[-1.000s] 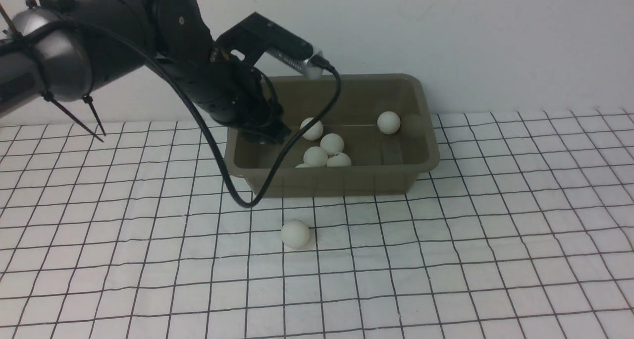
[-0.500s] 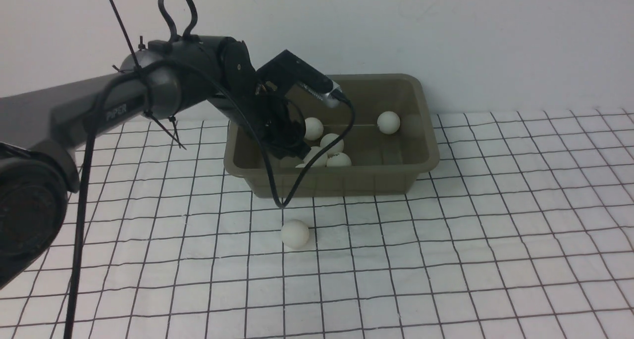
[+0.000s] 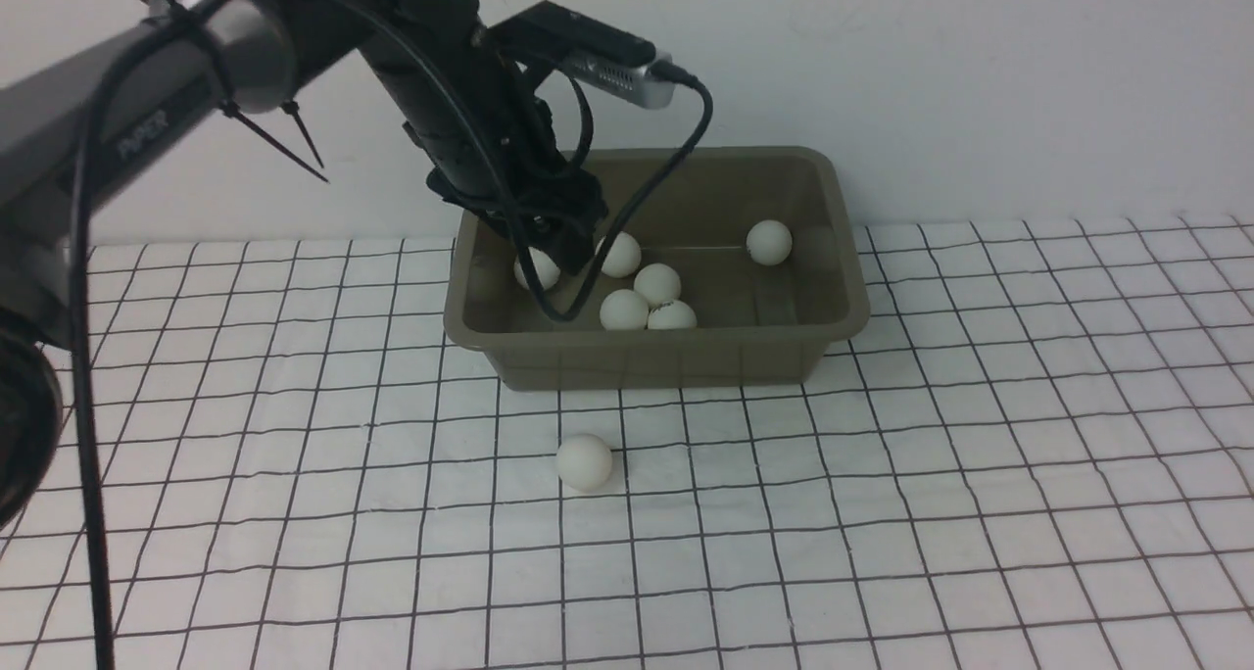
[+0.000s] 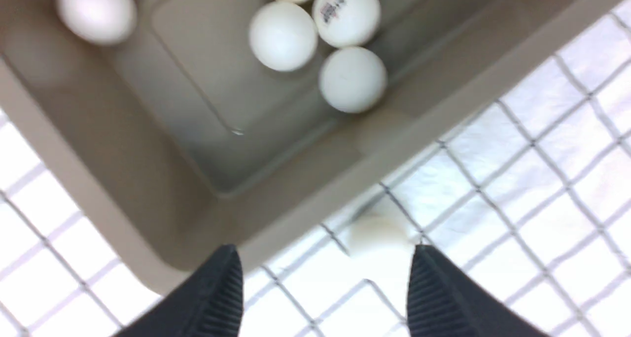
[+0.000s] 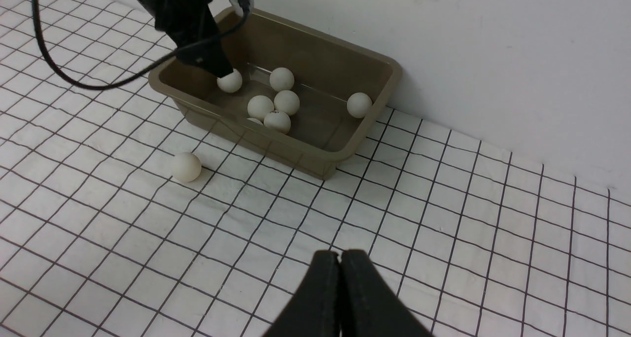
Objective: Put the table tennis balls into the box on the white checkered tablecloth.
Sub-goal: 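Reach for and grasp a ping pong ball on the table beside the basket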
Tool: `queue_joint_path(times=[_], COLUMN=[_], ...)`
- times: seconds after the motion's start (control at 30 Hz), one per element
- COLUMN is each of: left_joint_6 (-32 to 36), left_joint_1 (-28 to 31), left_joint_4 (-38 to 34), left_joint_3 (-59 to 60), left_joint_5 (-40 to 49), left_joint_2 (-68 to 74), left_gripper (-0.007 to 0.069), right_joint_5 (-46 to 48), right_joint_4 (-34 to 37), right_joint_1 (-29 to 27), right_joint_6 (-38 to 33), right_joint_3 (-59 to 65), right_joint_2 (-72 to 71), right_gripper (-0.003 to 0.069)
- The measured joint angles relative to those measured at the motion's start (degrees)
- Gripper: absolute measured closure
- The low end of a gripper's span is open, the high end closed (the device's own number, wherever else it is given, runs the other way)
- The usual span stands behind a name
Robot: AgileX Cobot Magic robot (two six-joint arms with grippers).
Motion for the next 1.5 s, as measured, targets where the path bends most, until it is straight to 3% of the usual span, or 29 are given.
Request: queue_joint_path(times=[0.17, 0.33, 0.5, 0.67, 1.03, 1.5], left_joint_6=[-1.5, -2.7, -3.9, -1.8, 9.9, 13.6], left_joint_1=[-1.6, -5.3, -7.1, -7.3, -7.3, -7.3], left_joint_4=[-2.8, 0.1, 0.9, 0.1, -1.2, -1.2], left_joint_3=[10.0, 20.2, 25.9, 26.6, 26.6, 26.6], left_joint_5=[-0.1, -0.1, -9.3, -13.7, -17.2, -19.2], left_joint_2=[-3.2, -4.4, -4.4, -3.1, 0.5, 0.7], left_gripper=[0.0262, 0.0262, 0.0262, 0.0262, 0.026, 0.0144], right_joint_5=[0.0, 0.0, 0.0, 0.0, 0.0, 0.0], right_joint_4=[0.5, 1.1, 1.5, 1.5, 1.7, 1.7], right_joint_1=[0.0, 0.0, 0.0, 0.0, 0.0, 0.0], right_joint_6=[0.0, 0.0, 0.0, 0.0, 0.0, 0.0], right_joint_3=[0.0, 0.0, 0.0, 0.0, 0.0, 0.0], right_joint_2=[0.0, 0.0, 0.0, 0.0, 0.0, 0.0], right_gripper=[0.0676, 0.0676, 0.0676, 0.0676, 0.0676, 0.0676])
